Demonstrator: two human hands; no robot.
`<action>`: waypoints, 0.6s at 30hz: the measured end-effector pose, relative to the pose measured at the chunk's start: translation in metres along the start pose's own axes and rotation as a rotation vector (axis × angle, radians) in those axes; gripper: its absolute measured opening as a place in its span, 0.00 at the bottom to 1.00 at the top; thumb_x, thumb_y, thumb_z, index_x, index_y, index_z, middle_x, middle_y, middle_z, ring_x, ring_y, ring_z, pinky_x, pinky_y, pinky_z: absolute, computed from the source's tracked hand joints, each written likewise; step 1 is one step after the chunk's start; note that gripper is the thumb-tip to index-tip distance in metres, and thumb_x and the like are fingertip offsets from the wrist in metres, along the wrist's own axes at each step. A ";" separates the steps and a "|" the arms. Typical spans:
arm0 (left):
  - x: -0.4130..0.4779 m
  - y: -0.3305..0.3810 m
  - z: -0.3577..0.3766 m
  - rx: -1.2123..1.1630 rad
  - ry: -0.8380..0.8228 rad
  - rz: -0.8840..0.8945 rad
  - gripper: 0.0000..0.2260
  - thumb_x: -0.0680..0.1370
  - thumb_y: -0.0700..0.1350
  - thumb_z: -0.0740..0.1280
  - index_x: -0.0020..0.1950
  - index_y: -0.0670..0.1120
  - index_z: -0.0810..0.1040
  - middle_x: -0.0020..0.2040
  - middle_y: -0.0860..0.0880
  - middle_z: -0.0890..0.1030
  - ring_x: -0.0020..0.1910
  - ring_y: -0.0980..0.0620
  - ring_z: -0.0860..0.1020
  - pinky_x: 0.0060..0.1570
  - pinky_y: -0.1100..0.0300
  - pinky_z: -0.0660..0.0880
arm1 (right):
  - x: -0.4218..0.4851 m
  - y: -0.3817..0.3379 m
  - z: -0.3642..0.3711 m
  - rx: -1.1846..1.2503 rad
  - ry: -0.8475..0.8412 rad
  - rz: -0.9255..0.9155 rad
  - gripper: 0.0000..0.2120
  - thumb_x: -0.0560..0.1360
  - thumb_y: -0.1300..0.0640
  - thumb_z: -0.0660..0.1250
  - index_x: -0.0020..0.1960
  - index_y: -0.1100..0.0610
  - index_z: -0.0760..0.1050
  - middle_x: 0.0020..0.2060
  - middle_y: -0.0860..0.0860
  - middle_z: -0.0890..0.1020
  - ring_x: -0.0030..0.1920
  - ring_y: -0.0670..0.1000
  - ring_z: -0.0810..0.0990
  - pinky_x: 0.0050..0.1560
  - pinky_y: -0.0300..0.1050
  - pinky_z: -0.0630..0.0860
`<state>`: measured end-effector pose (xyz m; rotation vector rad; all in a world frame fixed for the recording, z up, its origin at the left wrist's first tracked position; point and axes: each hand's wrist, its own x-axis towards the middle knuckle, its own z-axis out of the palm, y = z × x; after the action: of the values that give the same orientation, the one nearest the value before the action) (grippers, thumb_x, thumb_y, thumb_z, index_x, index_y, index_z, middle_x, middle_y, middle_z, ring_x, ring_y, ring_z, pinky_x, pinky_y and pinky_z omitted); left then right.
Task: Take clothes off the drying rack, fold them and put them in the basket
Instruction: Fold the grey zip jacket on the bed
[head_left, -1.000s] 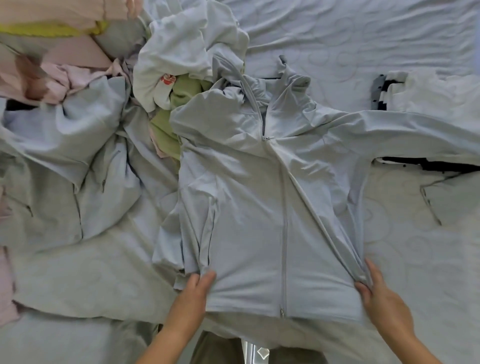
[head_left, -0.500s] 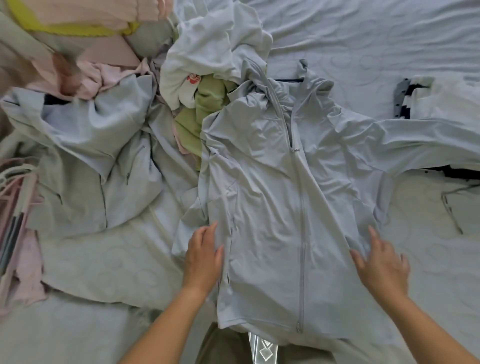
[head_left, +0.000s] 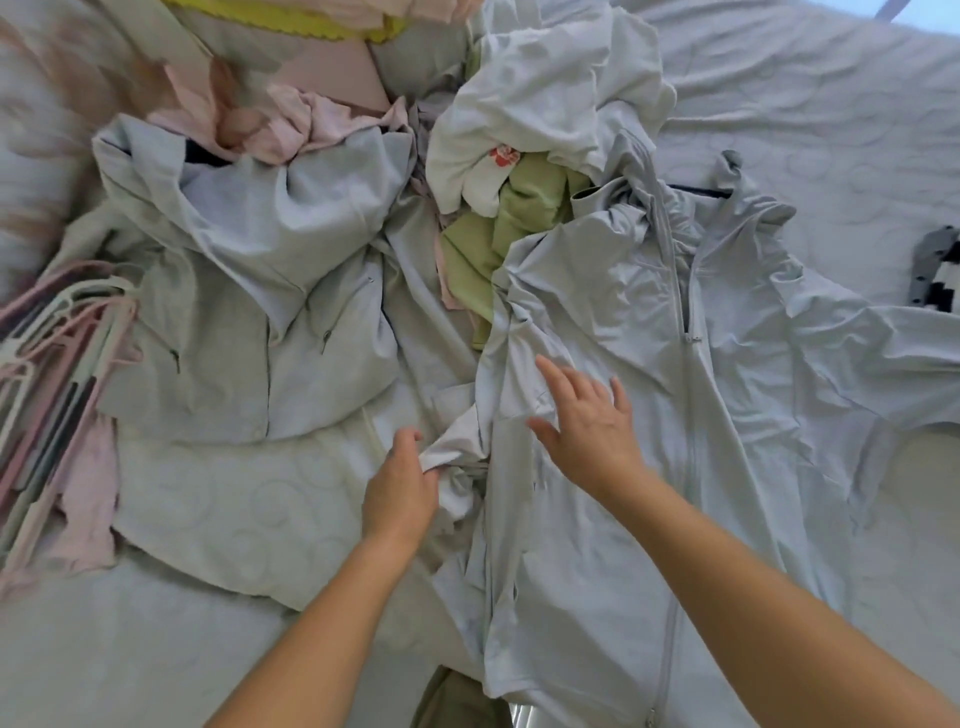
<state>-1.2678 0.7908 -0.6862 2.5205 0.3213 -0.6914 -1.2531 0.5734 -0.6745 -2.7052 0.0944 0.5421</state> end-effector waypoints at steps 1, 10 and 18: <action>0.003 -0.001 -0.015 -0.039 0.070 0.037 0.16 0.78 0.42 0.64 0.65 0.47 0.67 0.54 0.47 0.79 0.50 0.42 0.78 0.44 0.52 0.72 | 0.008 -0.005 0.000 -0.033 -0.025 -0.047 0.32 0.80 0.42 0.56 0.78 0.45 0.44 0.75 0.45 0.59 0.74 0.50 0.58 0.75 0.55 0.44; 0.051 -0.016 -0.160 0.112 0.636 0.661 0.11 0.75 0.41 0.68 0.57 0.42 0.75 0.45 0.45 0.78 0.40 0.50 0.72 0.35 0.58 0.68 | 0.036 -0.010 0.008 -0.321 -0.241 -0.140 0.33 0.79 0.39 0.53 0.78 0.46 0.43 0.76 0.45 0.59 0.77 0.49 0.50 0.74 0.59 0.33; 0.076 -0.090 -0.109 0.357 0.144 0.245 0.40 0.70 0.55 0.74 0.76 0.44 0.60 0.72 0.43 0.67 0.68 0.41 0.67 0.65 0.48 0.66 | 0.044 -0.013 0.012 -0.304 -0.007 -0.123 0.28 0.78 0.39 0.55 0.74 0.48 0.62 0.66 0.48 0.73 0.70 0.53 0.67 0.74 0.64 0.41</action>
<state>-1.1901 0.9311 -0.6822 2.8894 -0.0728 -0.5062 -1.2154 0.5903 -0.6972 -2.9770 -0.1689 0.5692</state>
